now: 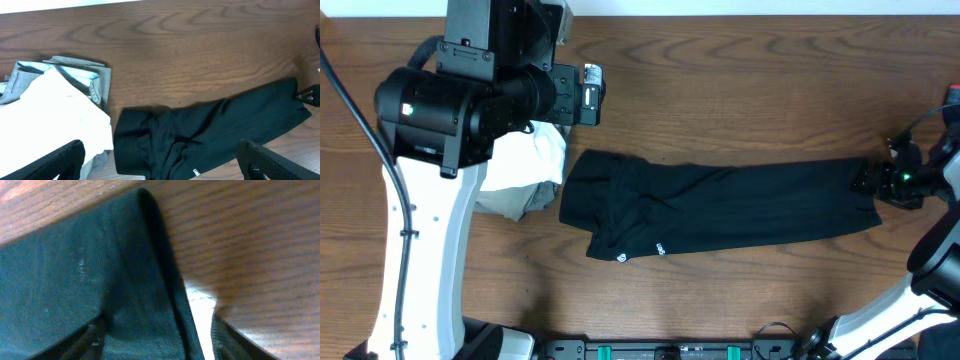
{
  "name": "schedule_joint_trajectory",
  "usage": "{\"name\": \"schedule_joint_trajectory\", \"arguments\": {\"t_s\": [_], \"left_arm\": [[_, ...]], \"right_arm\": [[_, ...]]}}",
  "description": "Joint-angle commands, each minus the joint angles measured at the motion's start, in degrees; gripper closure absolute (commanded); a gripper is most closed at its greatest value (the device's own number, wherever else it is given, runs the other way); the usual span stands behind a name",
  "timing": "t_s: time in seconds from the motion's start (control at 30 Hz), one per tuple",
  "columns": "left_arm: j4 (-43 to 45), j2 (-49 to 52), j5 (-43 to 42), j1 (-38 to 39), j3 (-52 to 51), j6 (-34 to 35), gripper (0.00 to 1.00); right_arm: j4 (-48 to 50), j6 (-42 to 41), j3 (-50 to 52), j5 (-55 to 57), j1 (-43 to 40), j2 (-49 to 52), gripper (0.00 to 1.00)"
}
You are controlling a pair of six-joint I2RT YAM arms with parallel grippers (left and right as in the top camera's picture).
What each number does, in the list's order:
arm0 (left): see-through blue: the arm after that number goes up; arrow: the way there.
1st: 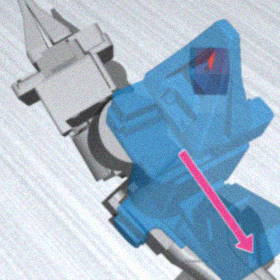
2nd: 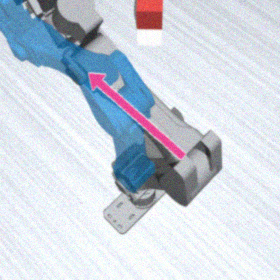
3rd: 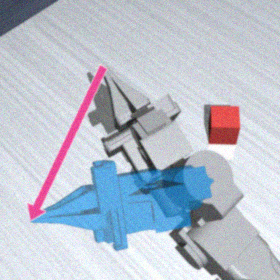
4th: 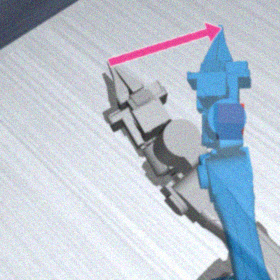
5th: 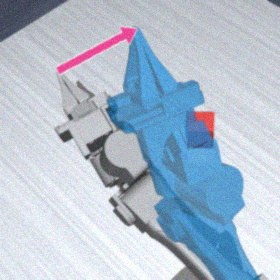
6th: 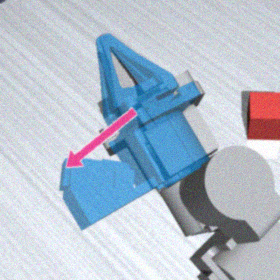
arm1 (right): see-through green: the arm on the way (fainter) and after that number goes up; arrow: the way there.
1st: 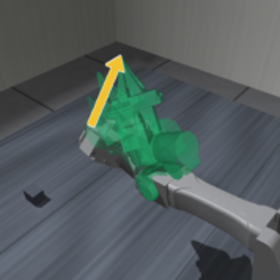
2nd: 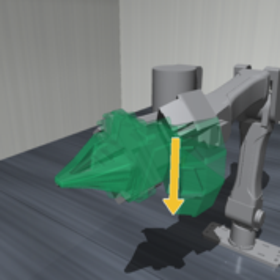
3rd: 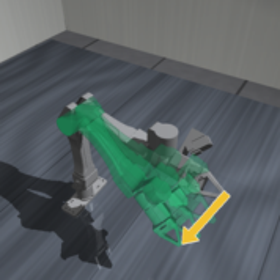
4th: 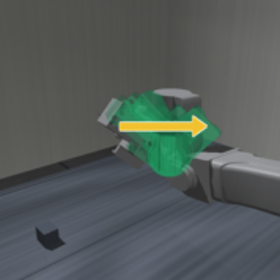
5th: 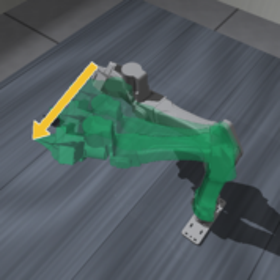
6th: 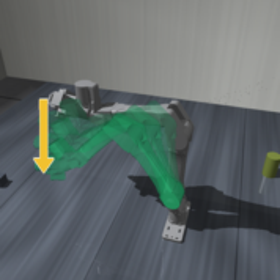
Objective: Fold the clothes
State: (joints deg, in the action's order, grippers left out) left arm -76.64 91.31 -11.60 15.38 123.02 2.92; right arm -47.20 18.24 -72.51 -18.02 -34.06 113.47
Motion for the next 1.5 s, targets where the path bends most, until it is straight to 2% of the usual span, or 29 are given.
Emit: {"name": "schedule_joint_trajectory", "arguments": {"t_s": [0.0,0.07,0.13,0.2,0.33,0.63,0.87,1.1,1.27,1.47], "left_arm": [[0.1,0.2,0.8,-0.3,0.5,-1.0,0.02],[0.1,0.2,0.8,-0.3,0.5,-1.6,0.02],[0.1,0.2,0.8,-0.3,0.5,-2.3,0.02],[0.1,0.2,0.8,-0.3,0.5,-2.7,0.02],[0.0,0.2,0.8,-0.3,0.5,-3.3,0.02],[0.1,0.2,0.8,-0.3,0.5,-3.3,0.02],[1.1,0.2,0.8,-0.3,0.5,-3.3,0.02],[0.9,0.2,0.8,-0.3,0.5,-3.3,0.02],[0.9,0.2,0.8,-0.3,0.5,-3.3,0.02],[0.7,0.2,0.7,-0.3,0.5,-3.3,0.02]], "right_arm": [[-1.0,0.9,0.2,1.0,2.1,2.4,0.63],[-1.9,0.9,0.2,2.6,2.6,2.4,0.82],[-2.1,0.4,0.2,4.8,2.8,2.4,0.86],[-2.2,-1.0,0.2,6.8,2.7,2.3,0.98],[-3.9,-2.2,-2.1,7.0,2.3,1.6,0.99],[-14.5,-5.6,-17.6,11.4,0.7,-2.5,0.99],[-18.6,-6.4,-18.1,9.2,4.9,-2.9,0.99],[-24.6,-8.0,-17.9,8.4,18.8,-2.9,0.99],[-24.8,-9.6,-16.8,12.5,30.8,-2.9,0.99],[-23.6,-11.0,-13.6,12.5,41.1,-2.9,0.99]]}}
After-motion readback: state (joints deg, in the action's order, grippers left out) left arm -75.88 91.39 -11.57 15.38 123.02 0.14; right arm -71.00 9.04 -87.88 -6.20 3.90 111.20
